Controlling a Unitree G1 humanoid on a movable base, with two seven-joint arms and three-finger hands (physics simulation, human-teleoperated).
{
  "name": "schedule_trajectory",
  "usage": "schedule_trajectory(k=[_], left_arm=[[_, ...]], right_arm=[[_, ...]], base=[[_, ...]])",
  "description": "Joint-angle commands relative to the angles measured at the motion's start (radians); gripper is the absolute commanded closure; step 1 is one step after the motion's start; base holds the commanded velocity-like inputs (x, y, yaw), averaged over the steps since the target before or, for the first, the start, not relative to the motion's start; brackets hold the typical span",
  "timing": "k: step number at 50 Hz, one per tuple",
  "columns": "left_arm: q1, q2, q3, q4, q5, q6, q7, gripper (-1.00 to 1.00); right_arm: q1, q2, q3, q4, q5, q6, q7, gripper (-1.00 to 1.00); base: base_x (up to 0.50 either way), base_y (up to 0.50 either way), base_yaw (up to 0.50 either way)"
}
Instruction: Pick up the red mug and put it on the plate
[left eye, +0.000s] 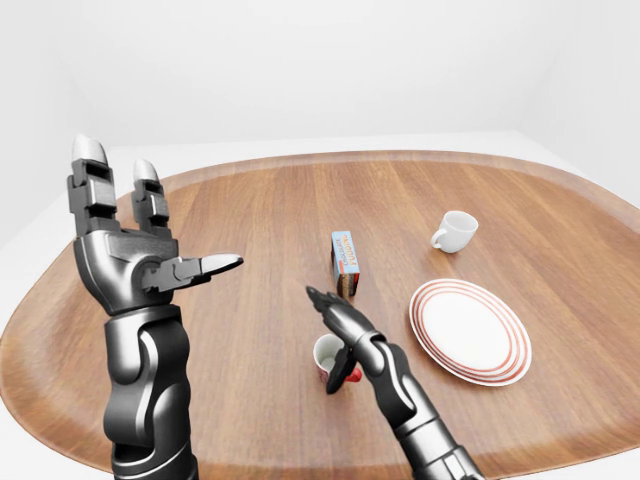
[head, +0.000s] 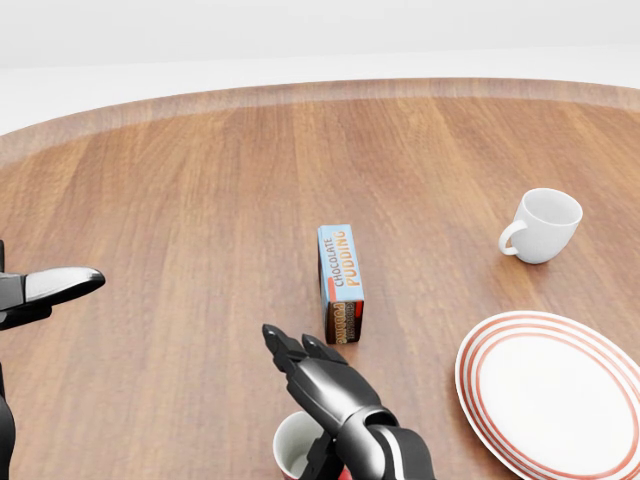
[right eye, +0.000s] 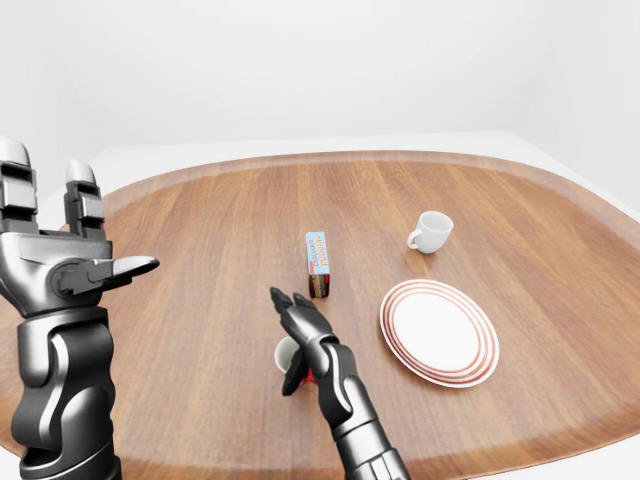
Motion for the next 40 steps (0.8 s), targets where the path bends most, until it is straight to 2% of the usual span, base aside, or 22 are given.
schedule_trajectory(k=[1, 7, 20, 23, 24, 25, 40], left_arm=[[0.003, -0.001, -0.001, -0.002, 0.0, 0.0, -0.001, -1.0], [0.002, 0.0, 0.0, -0.003, -0.002, 0.0, -0.001, -1.0], [-0.005, 0.003, 0.005, 0.005, -0.004, 0.0, 0.001, -1.0], [-0.005, 0.004, 0.005, 0.009, -0.004, 0.0, -0.001, -1.0], [-0.003, 0.004, 0.004, 0.011, -0.003, 0.0, -0.002, -1.0], [-0.003, 0.004, 0.005, 0.009, -0.004, 0.0, -0.001, -1.0], [-0.006, 0.005, 0.006, 0.013, -0.011, 0.0, 0.0, -1.0]], right_arm=[[-0.012, 0.002, -0.005, 0.075, 0.005, 0.0, -0.037, -1.0], [-0.021, 0.005, -0.005, 0.112, 0.002, 0.0, -0.052, -1.0], [-0.073, 0.009, -0.022, 0.334, 0.02, 0.0, -0.14, -1.0], [-0.066, 0.005, -0.014, 0.335, 0.002, 0.0, -0.131, -1.0], [-0.06, 0.007, -0.014, 0.311, -0.001, 0.0, -0.123, 0.12], [-0.055, 0.007, -0.011, 0.297, -0.007, 0.0, -0.113, 1.0], [-0.029, 0.01, 0.005, 0.245, -0.044, 0.0, -0.06, 1.0]], base=[[0.0, 0.0, 0.0], [0.0, 0.0, 0.0], [0.0, 0.0, 0.0], [0.0, 0.0, 0.0], [0.0, 0.0, 0.0], [0.0, 0.0, 0.0], [0.0, 0.0, 0.0]])
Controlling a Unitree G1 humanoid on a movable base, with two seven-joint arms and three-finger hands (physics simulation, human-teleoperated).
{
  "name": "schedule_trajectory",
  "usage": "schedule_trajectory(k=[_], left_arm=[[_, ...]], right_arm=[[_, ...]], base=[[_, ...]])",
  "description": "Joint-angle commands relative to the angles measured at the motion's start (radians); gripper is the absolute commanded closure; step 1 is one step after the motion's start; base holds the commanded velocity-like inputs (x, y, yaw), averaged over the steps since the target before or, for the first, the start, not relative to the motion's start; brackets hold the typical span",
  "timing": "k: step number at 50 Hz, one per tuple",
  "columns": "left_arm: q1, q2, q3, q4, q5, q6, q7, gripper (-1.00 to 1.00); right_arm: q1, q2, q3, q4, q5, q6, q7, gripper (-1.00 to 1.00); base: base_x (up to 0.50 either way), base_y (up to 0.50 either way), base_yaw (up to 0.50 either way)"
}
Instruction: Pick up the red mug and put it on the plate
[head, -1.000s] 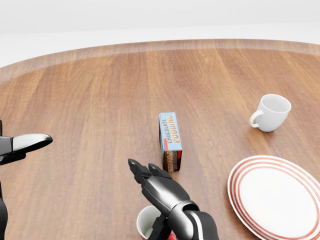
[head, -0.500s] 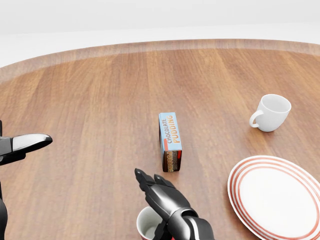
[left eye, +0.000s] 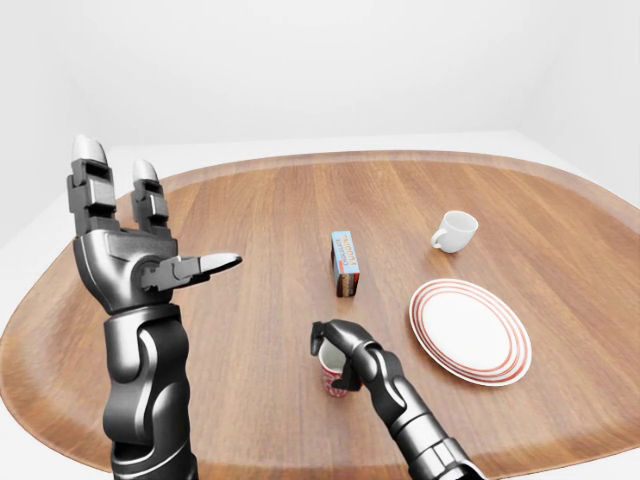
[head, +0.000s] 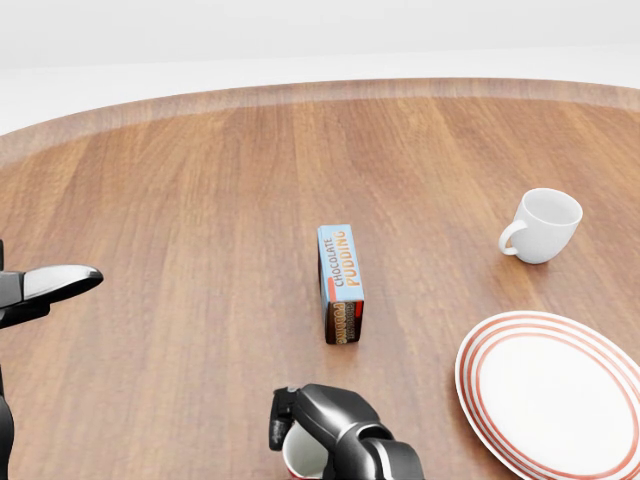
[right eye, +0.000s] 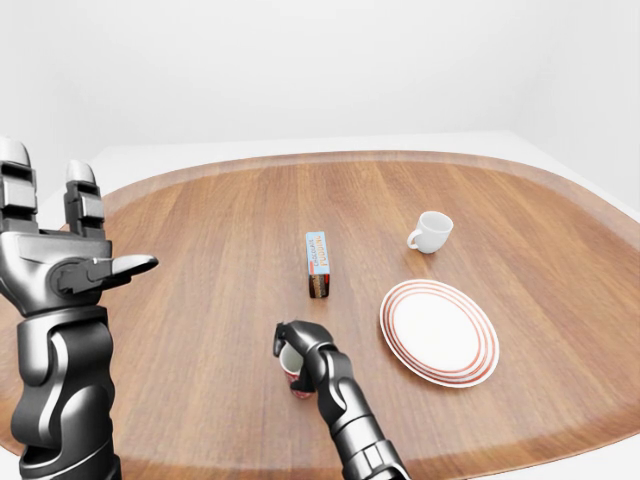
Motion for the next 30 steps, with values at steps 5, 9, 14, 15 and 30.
schedule_trajectory(k=[5, 9, 14, 15, 30], left_arm=[[0.001, 0.002, 0.002, 0.015, 0.001, 0.0, -0.005, -1.0], [0.002, 0.0, -0.001, 0.007, 0.0, 0.0, -0.002, -1.0], [0.0, 0.001, 0.002, 0.015, 0.003, 0.0, -0.004, -1.0], [0.001, 0.001, 0.001, 0.016, 0.004, 0.0, -0.005, -1.0], [0.002, -0.001, 0.0, 0.01, 0.006, 0.0, -0.004, -1.0]], right_arm=[[0.059, -0.015, 0.011, -0.067, -0.021, 0.0, 0.031, 1.0], [0.101, -0.034, 0.004, -0.224, -0.035, 0.0, 0.082, 1.0], [0.182, -0.052, 0.005, -0.55, -0.023, 0.0, 0.231, 1.0], [0.193, -0.062, 0.014, -0.601, -0.03, 0.0, 0.254, 1.0], [0.198, -0.066, 0.028, -0.892, -0.028, 0.0, 0.424, 1.0]], base=[[0.0, 0.0, 0.0], [0.0, 0.0, 0.0], [0.0, 0.0, 0.0], [0.0, 0.0, 0.0], [0.0, 0.0, 0.0]])
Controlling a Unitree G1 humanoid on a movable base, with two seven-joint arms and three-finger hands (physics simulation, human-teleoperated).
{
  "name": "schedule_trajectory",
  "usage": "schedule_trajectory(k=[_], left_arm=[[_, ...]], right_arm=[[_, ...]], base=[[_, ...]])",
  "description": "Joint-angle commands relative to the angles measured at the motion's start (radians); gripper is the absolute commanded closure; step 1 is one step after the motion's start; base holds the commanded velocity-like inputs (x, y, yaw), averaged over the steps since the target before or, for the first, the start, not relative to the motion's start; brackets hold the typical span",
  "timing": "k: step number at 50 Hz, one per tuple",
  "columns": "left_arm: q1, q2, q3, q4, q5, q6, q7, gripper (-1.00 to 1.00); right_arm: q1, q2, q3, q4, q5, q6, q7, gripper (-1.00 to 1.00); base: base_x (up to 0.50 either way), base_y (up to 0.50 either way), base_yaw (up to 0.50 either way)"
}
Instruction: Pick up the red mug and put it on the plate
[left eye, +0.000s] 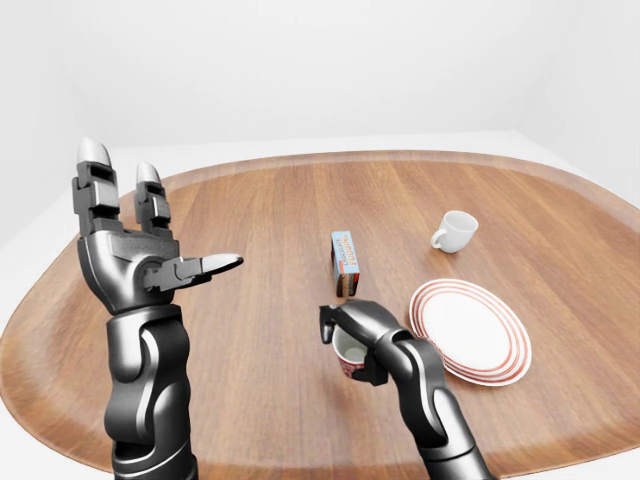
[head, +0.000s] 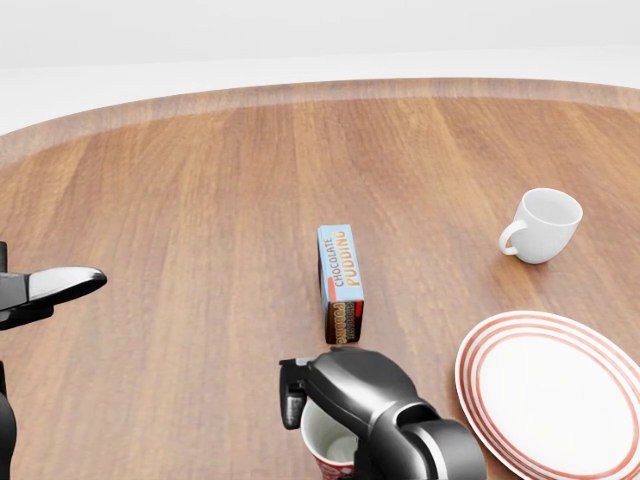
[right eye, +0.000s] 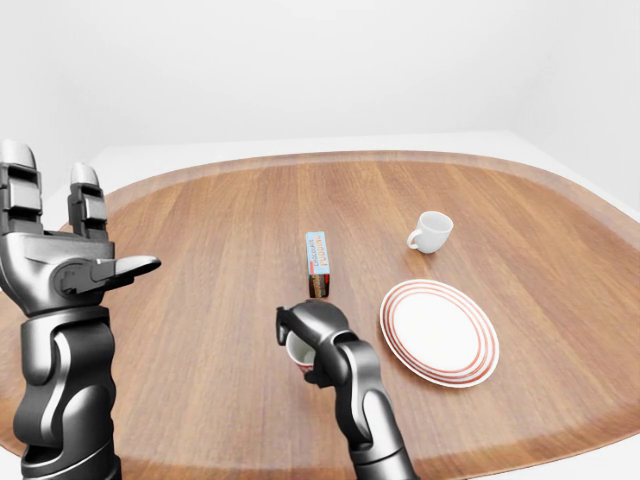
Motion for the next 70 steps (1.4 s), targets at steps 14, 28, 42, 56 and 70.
schedule_trajectory(k=[14, 28, 42, 56, 70], left_arm=[[0.001, 0.001, 0.004, -0.004, -0.004, 0.0, 0.001, -1.0], [-0.003, 0.004, 0.007, -0.013, -0.008, 0.0, 0.006, -1.0], [-0.011, 0.011, 0.013, -0.016, -0.016, 0.0, 0.013, -1.0], [-0.013, 0.014, 0.014, -0.024, -0.02, 0.0, 0.015, -1.0], [-0.017, 0.019, 0.022, -0.016, -0.025, 0.0, 0.013, -1.0]], right_arm=[[0.015, -0.109, -0.163, -0.262, 0.213, 0.0, -0.001, 1.0], [-0.052, -0.19, -0.356, -0.249, 0.276, 0.0, -0.001, 1.0], [-0.158, -0.331, -0.479, -0.028, 0.369, 0.0, -0.056, 1.0], [-0.234, -0.395, -0.491, 0.184, 0.43, 0.0, -0.166, 1.0], [-0.276, -0.461, -0.488, 0.482, 0.465, 0.0, -0.338, 1.0]], base=[[0.0, 0.0, 0.0], [0.0, 0.0, 0.0], [0.0, 0.0, 0.0], [0.0, 0.0, 0.0], [0.0, 0.0, 0.0]])
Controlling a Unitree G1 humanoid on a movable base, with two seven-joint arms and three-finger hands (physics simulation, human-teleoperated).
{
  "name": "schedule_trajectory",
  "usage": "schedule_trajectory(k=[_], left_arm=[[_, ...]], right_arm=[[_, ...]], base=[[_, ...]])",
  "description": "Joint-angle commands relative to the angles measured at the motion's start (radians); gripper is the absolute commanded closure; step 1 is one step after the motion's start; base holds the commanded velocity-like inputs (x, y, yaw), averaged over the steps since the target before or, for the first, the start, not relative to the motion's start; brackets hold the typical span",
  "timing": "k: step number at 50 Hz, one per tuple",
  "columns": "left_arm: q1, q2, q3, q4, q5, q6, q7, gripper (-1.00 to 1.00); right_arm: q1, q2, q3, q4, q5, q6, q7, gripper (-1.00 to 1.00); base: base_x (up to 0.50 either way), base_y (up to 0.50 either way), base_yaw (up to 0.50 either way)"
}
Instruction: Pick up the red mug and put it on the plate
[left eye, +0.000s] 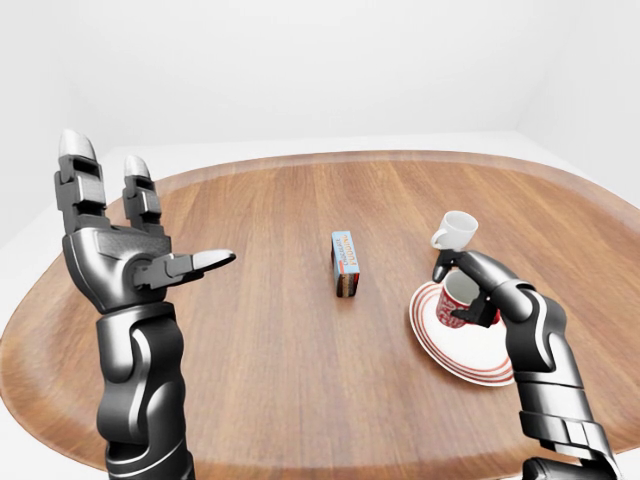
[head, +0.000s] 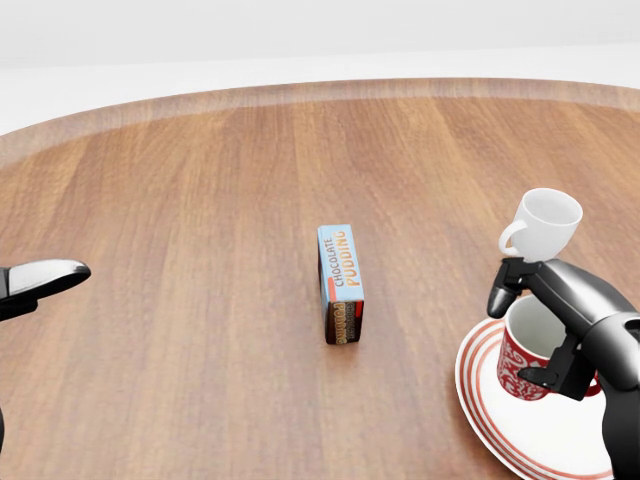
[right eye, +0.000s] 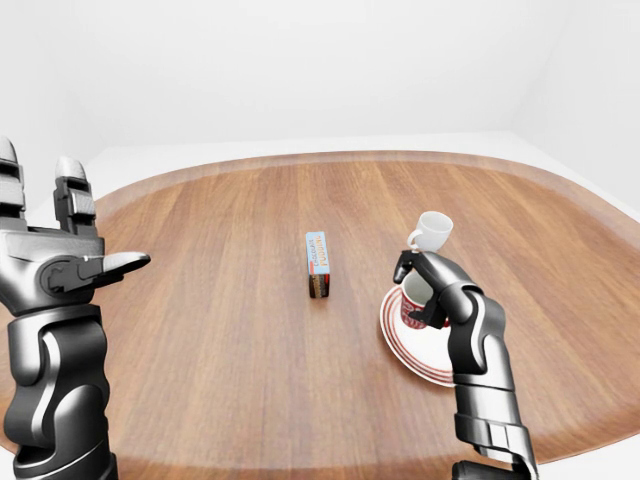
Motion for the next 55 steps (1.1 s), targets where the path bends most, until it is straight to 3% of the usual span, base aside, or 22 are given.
schedule_trajectory(k=[1, 19, 55], left_arm=[[-0.004, 0.004, 0.005, 0.002, -0.005, 0.0, 0.001, -1.0], [0.002, 0.003, 0.005, 0.01, -0.001, 0.0, -0.002, -1.0], [0.006, 0.003, 0.007, 0.012, 0.001, 0.0, -0.008, -1.0]], right_arm=[[-0.036, -0.056, 0.007, 0.2, 0.171, 0.0, -0.247, 1.0], [-0.094, -0.103, 0.042, 0.408, 0.137, 0.0, -0.377, 1.0], [-0.164, -0.072, 0.117, 0.771, 0.183, 0.0, -0.757, 1.0]], base=[[0.0, 0.0, 0.0], [0.0, 0.0, 0.0], [0.0, 0.0, 0.0]])
